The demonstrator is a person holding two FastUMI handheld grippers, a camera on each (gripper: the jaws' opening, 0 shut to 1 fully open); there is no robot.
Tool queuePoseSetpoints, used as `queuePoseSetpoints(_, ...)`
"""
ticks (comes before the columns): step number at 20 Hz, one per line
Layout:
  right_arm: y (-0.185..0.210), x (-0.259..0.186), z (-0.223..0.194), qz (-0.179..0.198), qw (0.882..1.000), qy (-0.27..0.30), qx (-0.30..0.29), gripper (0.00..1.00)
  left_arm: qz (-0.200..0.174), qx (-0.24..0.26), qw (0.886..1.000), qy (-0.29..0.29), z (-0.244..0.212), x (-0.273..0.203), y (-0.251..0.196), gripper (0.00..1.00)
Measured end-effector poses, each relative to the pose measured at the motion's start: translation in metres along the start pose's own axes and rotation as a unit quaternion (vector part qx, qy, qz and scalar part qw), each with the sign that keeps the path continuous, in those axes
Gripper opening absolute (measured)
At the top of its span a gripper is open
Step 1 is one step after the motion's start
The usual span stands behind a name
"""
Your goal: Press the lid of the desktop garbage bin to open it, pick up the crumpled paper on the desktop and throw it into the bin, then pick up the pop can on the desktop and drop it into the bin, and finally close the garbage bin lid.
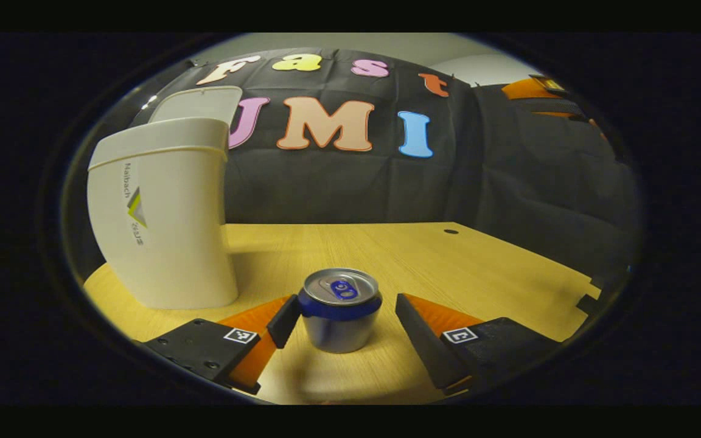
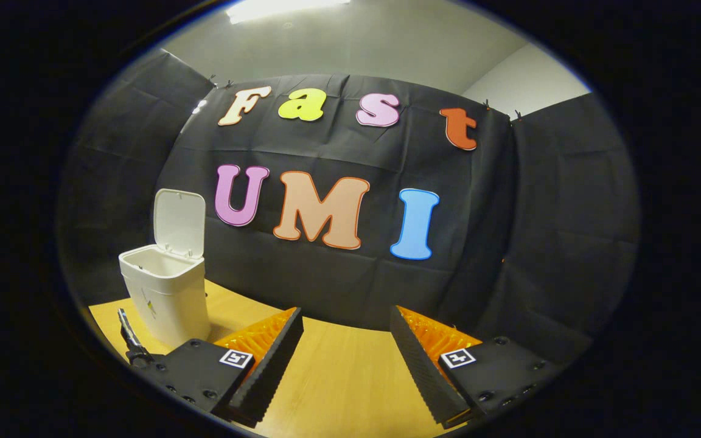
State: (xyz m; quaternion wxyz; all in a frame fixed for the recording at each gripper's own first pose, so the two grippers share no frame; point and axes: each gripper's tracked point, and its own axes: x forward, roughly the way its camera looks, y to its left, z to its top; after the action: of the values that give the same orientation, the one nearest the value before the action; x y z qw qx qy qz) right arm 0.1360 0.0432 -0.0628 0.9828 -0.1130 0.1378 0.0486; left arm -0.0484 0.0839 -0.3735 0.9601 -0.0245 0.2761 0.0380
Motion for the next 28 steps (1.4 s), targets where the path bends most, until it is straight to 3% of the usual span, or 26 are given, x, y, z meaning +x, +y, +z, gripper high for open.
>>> queuePoseSetpoints(3, -0.012, -0.015, -0.001, -0.010, 1.000, -0.002, -0.017, 0.96, 0.012, -0.003, 1.000, 0.025, -0.010, 0.014, 0.004, 0.92)
queuePoseSetpoints(4, -0.013, -0.018, -0.001, -0.010, 1.000, -0.004, -0.020, 0.96, 0.010, -0.008, 1.000, 0.028, -0.010, 0.015, 0.003, 0.76)
queuePoseSetpoints(6, -0.016, -0.023, 0.001, -0.009, 1.000, -0.010, -0.019, 0.96, 0.007, -0.012, 1.000, 0.027, 0.013, 0.011, 0.001, 0.73)
queuePoseSetpoints(13, -0.014, -0.042, -0.006, 0.004, 0.998, -0.032, 0.055, 0.96, 0.008, 0.040, 0.993, -0.108, 0.189, -0.028, 0.014, 0.71)
queuePoseSetpoints(17, -0.025, -0.049, -0.025, -0.008, 0.996, -0.026, 0.088, 0.96, 0.057, 0.066, 0.986, -0.145, 0.266, -0.036, 0.070, 0.71)
queuePoseSetpoints(18, -0.029, -0.051, -0.030, -0.015, 0.995, -0.023, 0.097, 1.00, 0.076, 0.071, 0.983, -0.154, 0.280, -0.037, 0.088, 0.70)
queuePoseSetpoints(19, -0.032, -0.051, -0.037, -0.020, 0.994, -0.017, 0.107, 0.96, 0.096, 0.077, 0.980, -0.156, 0.289, -0.036, 0.109, 0.71)
queuePoseSetpoints(21, -0.038, -0.054, -0.049, -0.029, 0.992, -0.007, 0.122, 1.00, 0.137, 0.081, 0.976, -0.148, 0.295, -0.031, 0.153, 0.71)
queuePoseSetpoints(22, -0.041, -0.054, -0.053, -0.035, 0.991, -0.002, 0.125, 0.96, 0.154, 0.079, 0.975, -0.137, 0.293, -0.027, 0.171, 0.70)
queuePoseSetpoints(28, -0.046, -0.060, -0.075, -0.050, 0.992, 0.029, 0.114, 0.96, 0.209, 0.038, 0.975, -0.064, 0.240, -0.021, 0.239, 0.71)
